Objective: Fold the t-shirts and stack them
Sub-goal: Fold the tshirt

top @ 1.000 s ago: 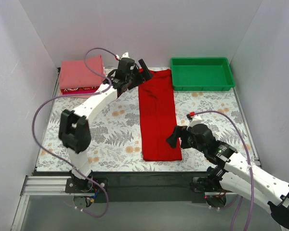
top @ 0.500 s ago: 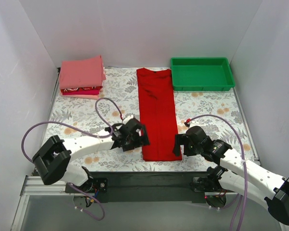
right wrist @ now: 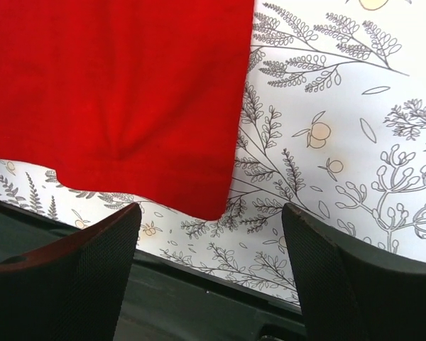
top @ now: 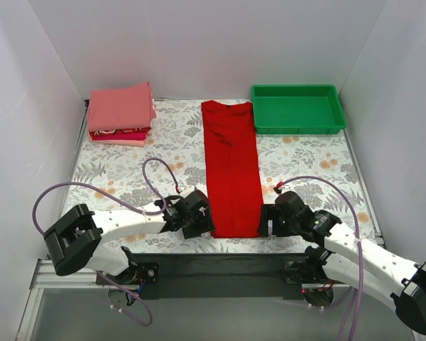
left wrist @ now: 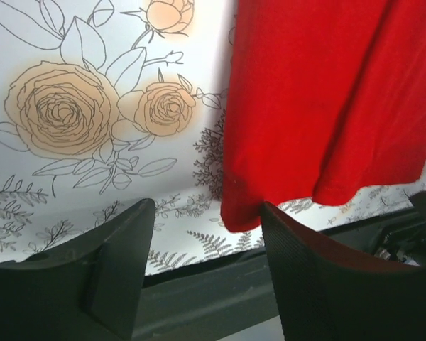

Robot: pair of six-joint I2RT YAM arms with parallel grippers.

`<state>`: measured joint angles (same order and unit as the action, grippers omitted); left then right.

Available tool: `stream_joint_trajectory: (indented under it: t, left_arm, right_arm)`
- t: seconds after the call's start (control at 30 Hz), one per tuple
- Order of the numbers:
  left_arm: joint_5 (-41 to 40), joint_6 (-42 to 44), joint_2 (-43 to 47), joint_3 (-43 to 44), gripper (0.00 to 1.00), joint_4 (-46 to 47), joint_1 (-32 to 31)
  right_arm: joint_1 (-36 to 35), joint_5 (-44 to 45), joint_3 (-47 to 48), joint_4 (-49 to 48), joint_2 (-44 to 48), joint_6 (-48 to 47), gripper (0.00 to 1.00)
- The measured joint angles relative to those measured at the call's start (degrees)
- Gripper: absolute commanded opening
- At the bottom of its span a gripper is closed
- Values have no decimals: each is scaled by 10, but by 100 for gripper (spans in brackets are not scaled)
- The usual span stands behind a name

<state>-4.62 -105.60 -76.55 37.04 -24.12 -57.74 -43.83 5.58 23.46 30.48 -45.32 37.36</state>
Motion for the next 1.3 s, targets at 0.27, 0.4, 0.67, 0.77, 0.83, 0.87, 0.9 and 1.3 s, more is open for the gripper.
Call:
stream_joint_trajectory:
  t: [0.27,0.4,0.67,0.77,0.83,0.87,0.9,1.3]
  left_arm:
    - [11,0,-48,11,6,25,0]
    - [14,2,-50,10,0,28,0]
    - [17,3,-50,9,0,28,0]
    - [17,1,-49,8,0,28,0]
    - [17,1,-40,1,0,27,-2]
    - [16,0,-31,-7,0,26,-6]
    - [15,-2,-14,-19,0,26,-12]
    - [30,24,110,-82,0,32,-31]
  right_arm:
    - [1,-17,-27,-7,11,17,58]
    - [2,-18,-33,-13,11,20,50]
    - [3,-43,-37,-51,-16,25,4]
    - [3,-66,-38,-56,-17,27,1]
    - [3,-87,-46,-64,-12,25,1]
    - [3,-99,-52,-67,-6,23,1]
    - [3,-110,-61,-68,5,22,1]
    - [3,-198,-91,-64,83,-4,1]
